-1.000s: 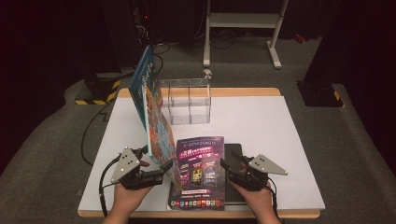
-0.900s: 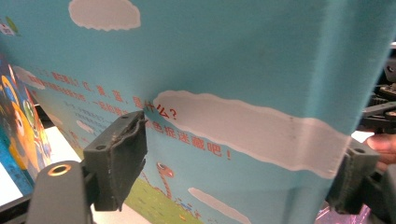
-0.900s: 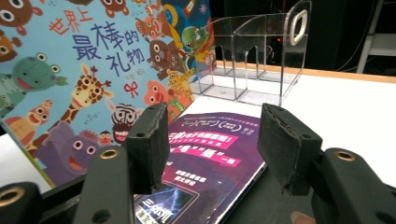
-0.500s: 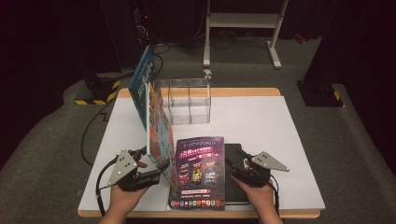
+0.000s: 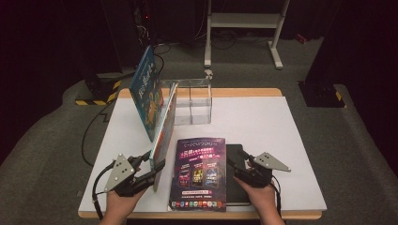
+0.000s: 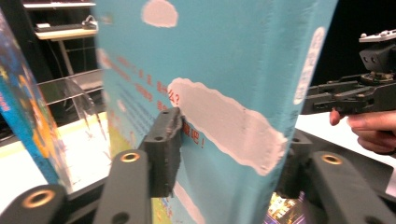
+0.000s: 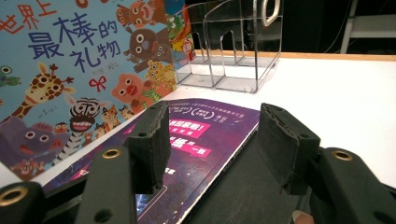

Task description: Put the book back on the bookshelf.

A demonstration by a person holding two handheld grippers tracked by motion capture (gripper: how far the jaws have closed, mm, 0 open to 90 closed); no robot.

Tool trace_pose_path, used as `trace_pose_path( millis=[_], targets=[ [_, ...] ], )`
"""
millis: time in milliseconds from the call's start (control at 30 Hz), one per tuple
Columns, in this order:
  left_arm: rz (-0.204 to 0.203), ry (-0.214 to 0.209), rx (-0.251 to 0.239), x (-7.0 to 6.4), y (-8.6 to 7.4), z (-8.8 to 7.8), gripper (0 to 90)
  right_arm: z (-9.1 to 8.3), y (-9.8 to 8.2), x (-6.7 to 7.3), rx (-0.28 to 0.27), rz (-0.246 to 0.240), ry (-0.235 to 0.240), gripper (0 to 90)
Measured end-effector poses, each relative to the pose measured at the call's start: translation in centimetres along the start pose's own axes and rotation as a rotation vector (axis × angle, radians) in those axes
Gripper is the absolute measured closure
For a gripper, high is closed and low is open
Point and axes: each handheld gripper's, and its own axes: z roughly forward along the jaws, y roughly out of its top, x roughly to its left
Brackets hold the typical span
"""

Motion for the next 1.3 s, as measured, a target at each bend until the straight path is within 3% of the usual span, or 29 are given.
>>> trace_pose_path(
  millis=[100, 200, 367, 433, 700, 867, 1100, 1200, 1300],
  targets=[
    [0.011, 0.044, -0.004, 0.3, 0.2, -0.4, 61.6, 0.1, 0.0, 0.0, 0.0, 0.002, 0.002, 43.6],
    [-0.016, 0.068, -0.028, 1.4, 0.5, -1.0, 65.3, 0.1, -0.1, 0.1, 0.003, 0.0, 0.005, 43.6],
    [-0.029, 0.131, -0.069, 3.0, 1.1, -1.9, 71.7, 0.2, -0.2, 0.2, 0.008, -0.002, 0.009, 43.7],
    [-0.049, 0.12, -0.06, 3.6, 1.3, -2.1, 71.1, 0.3, -0.2, 0.3, 0.013, -0.003, 0.01, 43.8],
    [-0.052, 0.187, -0.092, 5.0, 1.9, -2.6, 76.6, 0.7, -0.3, 0.5, 0.021, -0.005, 0.013, 43.9],
    [-0.042, 0.158, -0.094, 5.6, 2.0, -2.8, 76.7, 0.6, -0.4, 0.2, 0.023, 0.0, 0.011, 43.9],
    [-0.107, 0.077, -0.106, 6.9, 2.3, -3.0, 72.9, 0.5, -0.5, 0.1, 0.024, 0.003, 0.006, 43.9],
    [-0.097, 0.086, -0.098, 7.1, 2.5, -3.0, 73.1, 0.4, -0.6, 0.0, 0.026, 0.007, 0.004, 43.9],
    [-0.056, 0.125, -0.096, 7.2, 2.6, -3.0, 75.9, 0.4, -0.5, -0.1, 0.022, 0.013, 0.009, 43.8]
  ],
)
